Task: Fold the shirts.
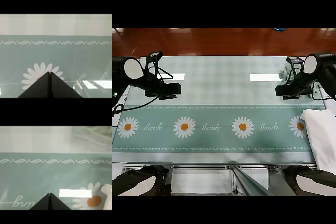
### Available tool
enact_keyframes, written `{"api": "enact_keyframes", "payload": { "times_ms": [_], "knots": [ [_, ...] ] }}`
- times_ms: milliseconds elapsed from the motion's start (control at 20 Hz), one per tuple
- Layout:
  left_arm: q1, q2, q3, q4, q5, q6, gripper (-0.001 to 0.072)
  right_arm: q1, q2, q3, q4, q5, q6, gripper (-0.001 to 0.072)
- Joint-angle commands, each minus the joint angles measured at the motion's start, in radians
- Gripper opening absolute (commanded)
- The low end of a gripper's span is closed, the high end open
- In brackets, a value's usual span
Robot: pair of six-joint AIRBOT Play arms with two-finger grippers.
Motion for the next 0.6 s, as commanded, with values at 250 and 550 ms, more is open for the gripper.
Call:
{"api": "enact_keyframes", "payload": {
  "times_ms": [250,550],
  "knots": [
    [-0.001,-0.001,0.0,0.0,0.0,0.0,0.0021,0.001,0.0,0.001,0.0,0.0,0.0,0.0023],
    [-0.001,-0.001,0.0,0.0,0.015,0.0,0.0021,0.001,0.0,0.001,0.0,0.0,0.0,0.0023]
  ]
}}
